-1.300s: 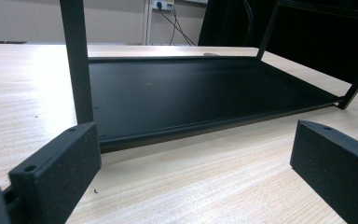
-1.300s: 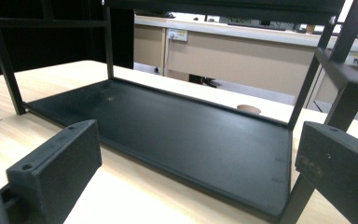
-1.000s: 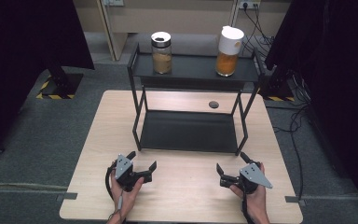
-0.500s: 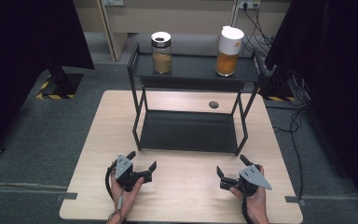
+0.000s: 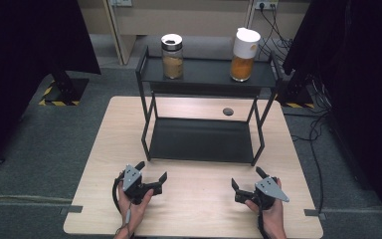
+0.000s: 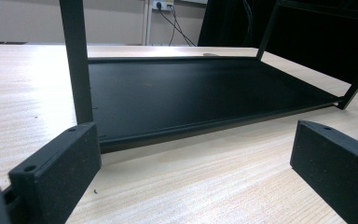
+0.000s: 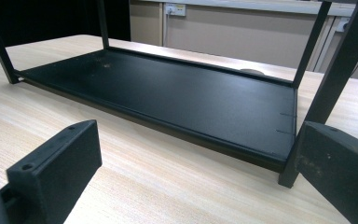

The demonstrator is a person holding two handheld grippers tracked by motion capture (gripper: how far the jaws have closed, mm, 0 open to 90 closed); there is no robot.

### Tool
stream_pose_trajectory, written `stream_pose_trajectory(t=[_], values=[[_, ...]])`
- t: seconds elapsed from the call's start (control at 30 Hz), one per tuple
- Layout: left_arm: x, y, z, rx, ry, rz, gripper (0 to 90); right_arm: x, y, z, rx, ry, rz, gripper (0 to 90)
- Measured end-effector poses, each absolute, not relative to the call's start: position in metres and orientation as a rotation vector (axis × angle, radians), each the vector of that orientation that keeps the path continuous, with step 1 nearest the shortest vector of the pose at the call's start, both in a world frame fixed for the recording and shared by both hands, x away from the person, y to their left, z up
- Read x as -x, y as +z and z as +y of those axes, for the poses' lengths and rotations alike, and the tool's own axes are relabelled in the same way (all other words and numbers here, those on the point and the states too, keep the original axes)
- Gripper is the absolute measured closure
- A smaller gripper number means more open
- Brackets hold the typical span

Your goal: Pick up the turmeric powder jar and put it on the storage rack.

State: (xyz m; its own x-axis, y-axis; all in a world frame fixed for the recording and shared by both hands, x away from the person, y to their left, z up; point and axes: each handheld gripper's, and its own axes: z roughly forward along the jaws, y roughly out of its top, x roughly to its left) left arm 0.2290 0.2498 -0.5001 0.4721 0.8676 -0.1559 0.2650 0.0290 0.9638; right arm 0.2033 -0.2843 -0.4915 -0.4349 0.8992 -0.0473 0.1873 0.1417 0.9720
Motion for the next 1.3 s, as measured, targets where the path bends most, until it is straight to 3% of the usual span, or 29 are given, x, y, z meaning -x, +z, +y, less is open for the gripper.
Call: stream_pose_trajectory(t=[1.3], values=[[-0.2298,-0.4998,0.2504,-1.514,0.618,1.035,0.8,-0.2054,-0.4913,-0.2889,-1.061,1.364,1.752,0.4]])
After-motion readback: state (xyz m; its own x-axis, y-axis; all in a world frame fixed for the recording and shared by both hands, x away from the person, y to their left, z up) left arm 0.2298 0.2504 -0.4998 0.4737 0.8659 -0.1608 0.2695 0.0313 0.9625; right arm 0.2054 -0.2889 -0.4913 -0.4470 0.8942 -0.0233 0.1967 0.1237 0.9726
